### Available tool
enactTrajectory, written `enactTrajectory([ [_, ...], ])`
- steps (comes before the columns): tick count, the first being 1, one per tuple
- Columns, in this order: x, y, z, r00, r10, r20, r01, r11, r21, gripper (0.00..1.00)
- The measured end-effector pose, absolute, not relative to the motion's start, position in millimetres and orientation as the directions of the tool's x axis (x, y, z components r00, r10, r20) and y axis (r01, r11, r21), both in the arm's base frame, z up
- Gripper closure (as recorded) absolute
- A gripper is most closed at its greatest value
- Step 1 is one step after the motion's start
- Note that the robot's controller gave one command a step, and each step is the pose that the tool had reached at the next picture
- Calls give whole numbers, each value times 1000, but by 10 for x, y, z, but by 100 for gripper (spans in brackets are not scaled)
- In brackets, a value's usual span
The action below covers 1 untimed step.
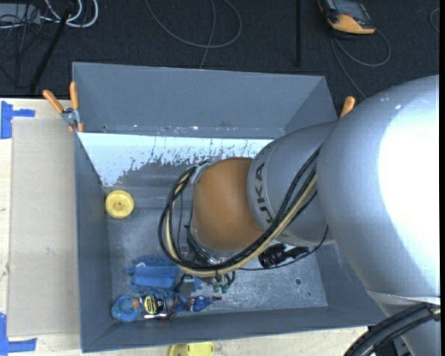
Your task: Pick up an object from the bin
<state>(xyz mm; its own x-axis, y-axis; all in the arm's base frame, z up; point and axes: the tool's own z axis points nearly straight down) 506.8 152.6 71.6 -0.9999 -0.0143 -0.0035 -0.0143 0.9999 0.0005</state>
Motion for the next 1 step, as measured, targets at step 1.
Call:
enactTrajectory([
  [1,5048,1699,2215,-999,-41,-3,-41,999,0,100],
])
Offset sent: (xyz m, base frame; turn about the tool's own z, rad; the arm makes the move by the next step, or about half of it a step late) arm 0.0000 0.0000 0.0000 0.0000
